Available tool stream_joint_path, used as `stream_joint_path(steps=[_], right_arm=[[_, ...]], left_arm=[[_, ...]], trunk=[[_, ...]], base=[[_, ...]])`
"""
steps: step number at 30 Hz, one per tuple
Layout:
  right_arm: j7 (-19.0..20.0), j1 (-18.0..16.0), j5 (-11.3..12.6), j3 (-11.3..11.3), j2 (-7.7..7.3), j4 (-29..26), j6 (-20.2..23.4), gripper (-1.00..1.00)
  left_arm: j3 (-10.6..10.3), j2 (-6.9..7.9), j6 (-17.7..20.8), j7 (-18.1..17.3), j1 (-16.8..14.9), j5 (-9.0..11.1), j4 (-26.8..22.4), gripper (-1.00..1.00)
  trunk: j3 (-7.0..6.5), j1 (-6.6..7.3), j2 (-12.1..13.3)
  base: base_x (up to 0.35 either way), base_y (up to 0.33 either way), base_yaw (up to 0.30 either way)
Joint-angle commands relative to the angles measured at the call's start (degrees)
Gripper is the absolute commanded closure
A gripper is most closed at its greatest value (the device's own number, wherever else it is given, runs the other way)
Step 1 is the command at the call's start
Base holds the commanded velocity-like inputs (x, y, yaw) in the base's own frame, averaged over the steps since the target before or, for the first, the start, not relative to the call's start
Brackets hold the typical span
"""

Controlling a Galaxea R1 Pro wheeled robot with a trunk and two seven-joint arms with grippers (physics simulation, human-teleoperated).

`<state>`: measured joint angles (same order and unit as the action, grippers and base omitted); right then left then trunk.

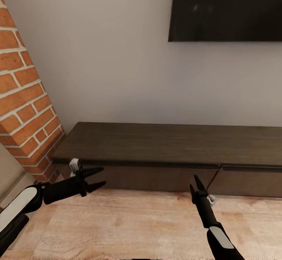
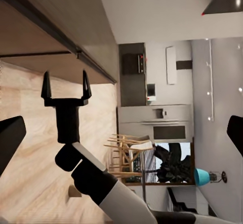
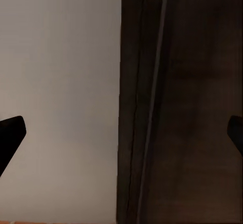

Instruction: Place each of the two pumpkins and all three candles from the living room inside a cabinet in the living room (use any cabinet), then make sure every cabinet is closed, and position the cauldron so it is next to a table in the living room.

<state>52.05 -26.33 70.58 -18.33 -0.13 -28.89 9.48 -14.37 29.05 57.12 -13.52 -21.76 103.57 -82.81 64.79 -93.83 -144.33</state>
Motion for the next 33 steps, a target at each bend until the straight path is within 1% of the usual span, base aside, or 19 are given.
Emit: stream_joint_path(steps=[1, 11, 14, 18, 29, 33], right_arm=[[0.17, -0.03, 0.53, -0.04, 0.02, 0.05, 0.6, -1.0], [0.4, -0.03, 0.5, -0.04, 0.09, 0.03, 0.51, -1.0], [2.74, -0.03, 0.45, -0.03, 0.19, 0.05, 0.42, -1.0], [3.75, -0.03, 0.44, 0.01, 0.21, 0.06, 0.44, -1.0], [4.02, -0.03, 0.44, 0.23, 0.22, 0.06, 0.45, -1.0], [4.03, -0.03, 0.44, 0.29, 0.22, 0.06, 0.44, -1.0]], left_arm=[[-0.14, 0.04, 0.01, -0.6, -0.05, -0.38, 0.03, -1.0], [-0.21, 0.04, 0.01, -0.63, -0.09, -0.31, 0.02, -1.0], [-0.19, 0.04, 0.01, -0.63, -0.07, -0.3, 0.02, -1.0], [-0.21, 0.04, 0.01, -0.63, -0.08, -0.3, 0.02, -1.0], [-0.19, 0.04, 0.01, -0.63, -0.04, -0.3, 0.02, -1.0], [-0.18, 0.04, 0.01, -0.63, -0.06, -0.3, 0.02, -1.0]], trunk=[[0.27, -0.01, -0.04], [2.49, -0.27, -0.17], [3.15, -0.35, -0.21], [4.04, -0.45, -0.26], [4.04, -0.45, -0.26], [4.04, -0.45, -0.26]], base=[[0.0, 0.0, 0.0], [0.0, 0.0, 0.0], [0.0, 0.0, 0.0], [0.0, 0.0, 0.0], [0.004, 0.001, 0.0], [0.143, 0.028, 0.0]])
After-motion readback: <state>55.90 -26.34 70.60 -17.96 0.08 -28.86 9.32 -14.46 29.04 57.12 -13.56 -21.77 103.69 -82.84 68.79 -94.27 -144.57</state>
